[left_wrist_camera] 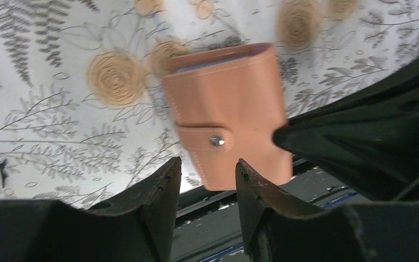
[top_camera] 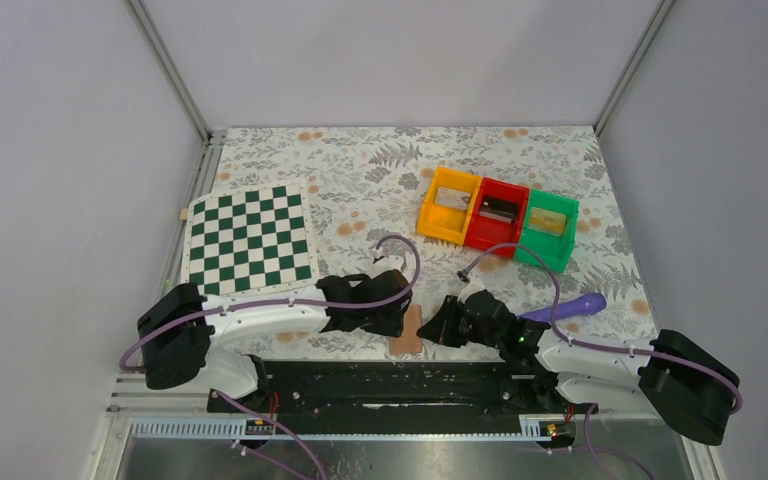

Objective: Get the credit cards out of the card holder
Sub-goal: Open the card holder at the center of the board.

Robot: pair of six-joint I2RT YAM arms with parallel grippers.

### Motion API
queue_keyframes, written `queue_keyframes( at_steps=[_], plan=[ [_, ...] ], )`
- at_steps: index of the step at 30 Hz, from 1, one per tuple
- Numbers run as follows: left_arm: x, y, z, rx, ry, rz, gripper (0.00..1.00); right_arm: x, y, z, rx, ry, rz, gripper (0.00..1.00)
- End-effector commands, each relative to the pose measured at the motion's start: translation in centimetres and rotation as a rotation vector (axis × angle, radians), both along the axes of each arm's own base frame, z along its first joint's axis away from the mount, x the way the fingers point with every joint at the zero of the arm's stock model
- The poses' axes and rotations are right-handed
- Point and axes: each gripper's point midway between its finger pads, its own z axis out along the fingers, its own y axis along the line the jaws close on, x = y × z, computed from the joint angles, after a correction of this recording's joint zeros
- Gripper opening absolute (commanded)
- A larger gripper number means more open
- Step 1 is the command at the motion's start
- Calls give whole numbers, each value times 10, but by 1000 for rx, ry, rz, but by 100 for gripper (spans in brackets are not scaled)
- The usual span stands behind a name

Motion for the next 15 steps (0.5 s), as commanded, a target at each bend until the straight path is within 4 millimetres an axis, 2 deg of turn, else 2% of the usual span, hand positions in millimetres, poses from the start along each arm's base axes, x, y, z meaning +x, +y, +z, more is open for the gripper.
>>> queue_keyframes(
  at_steps=[1,10,15],
  plan=[
    [7,-24,10,-32,-33,-28,42,10,7,16,28,-50,-18,0],
    [4,-32,-8,-19,5,-27,43,10,8,17,32,-54,-17,0],
    [-3,-32,-27,23,48,-35,43,9,9,15,32,-47,-10,0]
  ],
)
